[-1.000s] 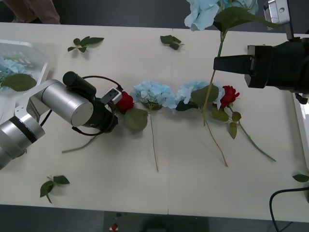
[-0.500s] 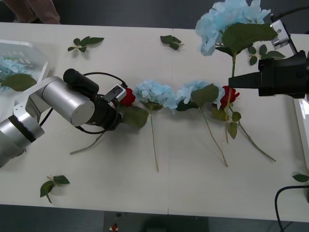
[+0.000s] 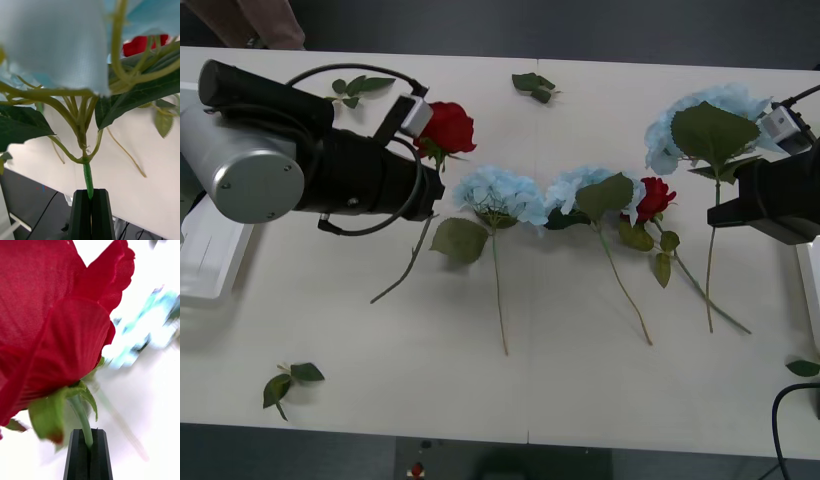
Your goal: Put the red flowers into the right box and the blue flowers into the left box
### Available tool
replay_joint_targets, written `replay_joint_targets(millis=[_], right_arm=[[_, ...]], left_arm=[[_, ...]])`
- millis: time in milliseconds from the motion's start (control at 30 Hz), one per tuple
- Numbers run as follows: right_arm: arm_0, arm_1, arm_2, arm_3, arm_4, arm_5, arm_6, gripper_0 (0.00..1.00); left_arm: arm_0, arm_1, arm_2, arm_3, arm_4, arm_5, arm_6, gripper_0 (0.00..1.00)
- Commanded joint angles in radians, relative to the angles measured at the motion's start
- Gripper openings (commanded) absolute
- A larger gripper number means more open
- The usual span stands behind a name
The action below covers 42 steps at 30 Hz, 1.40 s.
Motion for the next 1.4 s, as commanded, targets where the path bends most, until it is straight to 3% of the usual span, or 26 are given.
replay_joint_targets(millis=[33, 200, 233, 300, 333, 367, 400, 800, 1400], right_arm=[[-0.007, -0.028, -0.015, -0.019, 0.067, 0.002, -0.089, 0.00], [-0.007, -0.031, -0.015, -0.019, 0.110, 0.002, -0.094, 0.00], [-0.007, -0.031, -0.013, -0.019, 0.113, 0.002, -0.094, 0.04], [-0.007, -0.031, -0.015, -0.019, 0.118, 0.002, -0.091, 0.26], [-0.007, -0.031, -0.015, -0.021, 0.121, 0.002, -0.091, 0.50], [-0.007, -0.031, -0.015, -0.021, 0.124, 0.002, -0.089, 0.83], [-0.007, -0.031, -0.015, -0.021, 0.127, 0.002, -0.088, 1.00], [-0.007, -0.031, -0.016, -0.067, 0.095, 0.002, -0.066, 1.00], [-0.012, -0.024, -0.062, -0.053, -0.459, -0.201, 0.202, 1.00]], left_arm=[[-0.042, 0.006, 0.080, -0.053, 0.054, -0.064, 0.140, 0.00], [-0.070, -0.006, 0.114, -0.068, 0.057, -0.179, 0.275, 0.00], [-0.078, -0.009, 0.114, -0.067, 0.054, -0.191, 0.297, 0.00], [-0.095, -0.021, 0.115, -0.067, 0.048, -0.211, 0.343, 0.00], [-0.104, -0.032, 0.118, -0.065, 0.045, -0.222, 0.366, 0.00], [-0.113, -0.047, 0.123, -0.062, 0.039, -0.230, 0.392, 0.00], [-0.121, -0.064, 0.131, -0.058, 0.033, -0.231, 0.415, 0.00], [-0.170, -0.291, 0.147, -0.032, -0.173, -0.233, 0.588, 0.00], [-0.260, -0.658, 0.146, 0.126, -0.415, -0.273, 0.654, 0.00]])
